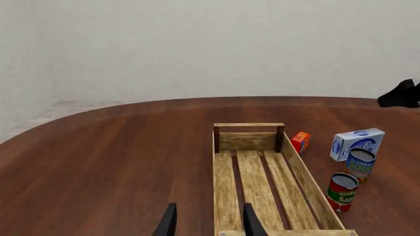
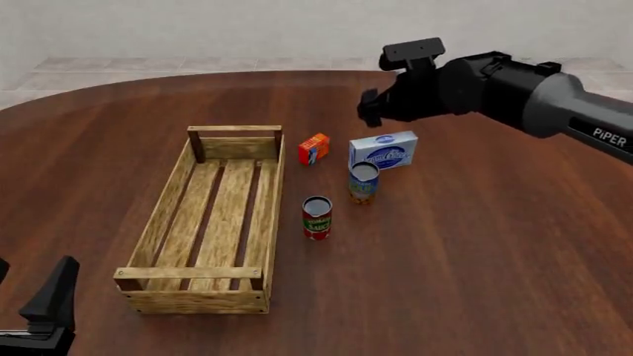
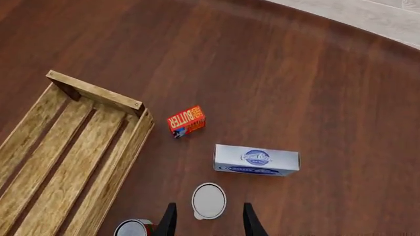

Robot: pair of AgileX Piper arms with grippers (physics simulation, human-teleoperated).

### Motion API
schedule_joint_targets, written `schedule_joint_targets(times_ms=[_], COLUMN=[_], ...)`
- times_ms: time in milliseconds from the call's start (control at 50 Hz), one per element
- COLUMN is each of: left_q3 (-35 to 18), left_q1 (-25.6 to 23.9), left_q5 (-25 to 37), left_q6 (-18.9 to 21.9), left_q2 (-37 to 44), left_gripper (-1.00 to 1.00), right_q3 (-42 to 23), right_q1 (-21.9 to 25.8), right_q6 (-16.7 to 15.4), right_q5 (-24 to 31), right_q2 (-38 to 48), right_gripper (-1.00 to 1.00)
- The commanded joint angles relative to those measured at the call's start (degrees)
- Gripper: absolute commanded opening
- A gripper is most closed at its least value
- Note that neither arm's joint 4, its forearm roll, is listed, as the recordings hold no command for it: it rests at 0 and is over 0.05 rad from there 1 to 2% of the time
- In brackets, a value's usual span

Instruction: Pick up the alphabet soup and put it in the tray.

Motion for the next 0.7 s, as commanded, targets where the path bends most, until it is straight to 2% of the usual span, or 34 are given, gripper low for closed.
schedule_joint_targets(times_ms=[20, 700], left_q3=[0.0, 0.0], left_q1=[0.0, 0.0], left_q5=[0.0, 0.0], left_q6=[0.0, 0.0], left_q2=[0.0, 0.0], left_gripper=[1.00, 1.00], right_q3=[0.7, 1.7], right_q1=[0.0, -0.5], right_q6=[0.2, -0.4], right_q5=[-0.8, -2.9], right_q2=[1.3, 4.2], right_gripper=[1.00, 1.00])
